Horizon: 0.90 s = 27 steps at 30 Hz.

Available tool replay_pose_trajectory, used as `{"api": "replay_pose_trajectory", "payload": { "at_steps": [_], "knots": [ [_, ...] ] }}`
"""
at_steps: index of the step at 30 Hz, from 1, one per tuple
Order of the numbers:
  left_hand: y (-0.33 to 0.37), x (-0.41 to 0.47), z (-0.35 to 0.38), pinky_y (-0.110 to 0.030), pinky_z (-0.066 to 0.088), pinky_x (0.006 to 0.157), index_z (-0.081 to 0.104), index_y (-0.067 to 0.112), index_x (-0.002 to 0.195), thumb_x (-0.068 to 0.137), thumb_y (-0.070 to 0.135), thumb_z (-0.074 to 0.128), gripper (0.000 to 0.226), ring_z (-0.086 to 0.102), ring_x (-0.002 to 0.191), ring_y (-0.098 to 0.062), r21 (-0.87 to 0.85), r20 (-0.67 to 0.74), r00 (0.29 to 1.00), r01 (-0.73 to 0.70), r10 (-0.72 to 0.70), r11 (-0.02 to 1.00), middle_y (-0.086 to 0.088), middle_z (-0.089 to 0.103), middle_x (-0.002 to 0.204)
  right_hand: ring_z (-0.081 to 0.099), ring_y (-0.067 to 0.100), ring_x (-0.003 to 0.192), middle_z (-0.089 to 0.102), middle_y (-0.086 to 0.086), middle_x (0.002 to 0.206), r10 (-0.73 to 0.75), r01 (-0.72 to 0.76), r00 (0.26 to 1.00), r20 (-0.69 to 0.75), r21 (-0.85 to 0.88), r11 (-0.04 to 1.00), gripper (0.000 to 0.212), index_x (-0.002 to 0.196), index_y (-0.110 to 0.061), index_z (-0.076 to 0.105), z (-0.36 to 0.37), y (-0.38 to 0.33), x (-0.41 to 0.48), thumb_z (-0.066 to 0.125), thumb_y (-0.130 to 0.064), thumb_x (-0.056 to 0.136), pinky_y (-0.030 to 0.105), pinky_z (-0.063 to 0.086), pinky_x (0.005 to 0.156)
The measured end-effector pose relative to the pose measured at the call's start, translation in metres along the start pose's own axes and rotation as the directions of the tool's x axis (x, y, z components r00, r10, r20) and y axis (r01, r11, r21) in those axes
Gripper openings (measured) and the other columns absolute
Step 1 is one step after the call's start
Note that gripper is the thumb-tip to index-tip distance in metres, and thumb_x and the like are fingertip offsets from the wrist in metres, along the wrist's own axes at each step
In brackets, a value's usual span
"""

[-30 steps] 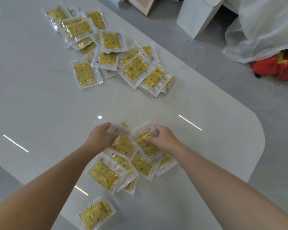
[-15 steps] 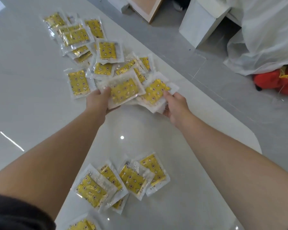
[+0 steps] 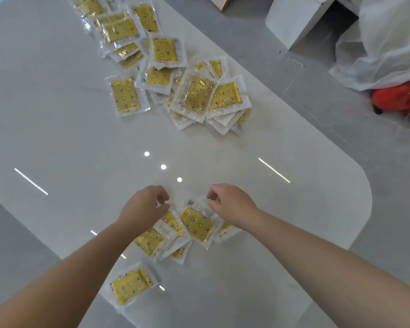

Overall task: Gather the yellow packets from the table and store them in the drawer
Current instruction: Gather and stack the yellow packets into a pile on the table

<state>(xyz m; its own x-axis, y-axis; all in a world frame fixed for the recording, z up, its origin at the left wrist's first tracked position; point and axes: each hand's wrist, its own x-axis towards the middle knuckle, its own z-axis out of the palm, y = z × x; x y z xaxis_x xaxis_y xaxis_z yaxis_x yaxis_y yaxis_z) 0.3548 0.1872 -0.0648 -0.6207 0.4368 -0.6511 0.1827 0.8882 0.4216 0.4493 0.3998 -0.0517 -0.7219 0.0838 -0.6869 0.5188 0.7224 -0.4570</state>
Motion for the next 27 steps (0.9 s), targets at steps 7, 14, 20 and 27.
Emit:
{"api": "replay_pose_trajectory", "payload": {
  "at_steps": [7,14,20,27],
  "knots": [
    [-0.047,-0.047,0.011,-0.035,0.036,0.107,0.038,0.028,0.143,0.079,0.035,0.073,0.074,0.037,0.137,-0.021,0.485,0.113,0.945,-0.322,0.306,0.813,0.002,0.035,0.151,0.045,0.022,0.119,0.047,0.001,0.127,-0.010,-0.015,0.995,-0.096,-0.260,0.965,0.043,0.129,-0.023,0.045,0.055,-0.024,-0.010,0.059,-0.037,0.091,0.036,0.039,0.094],
    [-0.037,-0.021,0.024,-0.051,0.018,0.116,0.012,0.024,0.151,0.078,0.017,0.074,0.096,0.027,0.142,-0.031,0.756,0.343,0.793,-0.551,0.503,0.354,-0.007,0.033,0.150,0.050,0.025,0.108,0.051,0.002,0.115,0.088,-0.194,0.955,-0.283,-0.374,0.907,0.050,0.121,-0.022,0.039,0.080,-0.037,-0.001,0.070,-0.021,0.082,0.037,0.036,0.087],
    [-0.031,-0.015,0.022,-0.051,0.018,0.115,0.029,0.024,0.138,0.079,0.019,0.072,0.074,0.036,0.127,-0.028,0.807,0.344,0.836,-0.496,0.427,0.321,-0.007,0.034,0.140,0.058,0.023,0.102,0.061,-0.001,0.101,0.190,-0.237,0.967,-0.170,-0.324,0.916,0.019,0.105,-0.020,0.053,0.077,-0.037,0.007,0.063,-0.018,0.089,0.036,0.036,0.086],
    [-0.026,-0.013,0.024,-0.051,0.019,0.115,0.026,0.018,0.139,0.081,0.018,0.069,0.072,0.041,0.121,-0.027,0.794,0.407,0.799,-0.549,0.443,0.262,-0.004,0.038,0.134,0.059,0.027,0.082,0.058,0.007,0.090,0.139,-0.141,0.990,-0.023,-0.165,0.976,0.006,0.101,-0.014,0.045,0.058,-0.035,0.002,0.047,-0.012,0.096,0.036,0.040,0.061]
  ]
}}
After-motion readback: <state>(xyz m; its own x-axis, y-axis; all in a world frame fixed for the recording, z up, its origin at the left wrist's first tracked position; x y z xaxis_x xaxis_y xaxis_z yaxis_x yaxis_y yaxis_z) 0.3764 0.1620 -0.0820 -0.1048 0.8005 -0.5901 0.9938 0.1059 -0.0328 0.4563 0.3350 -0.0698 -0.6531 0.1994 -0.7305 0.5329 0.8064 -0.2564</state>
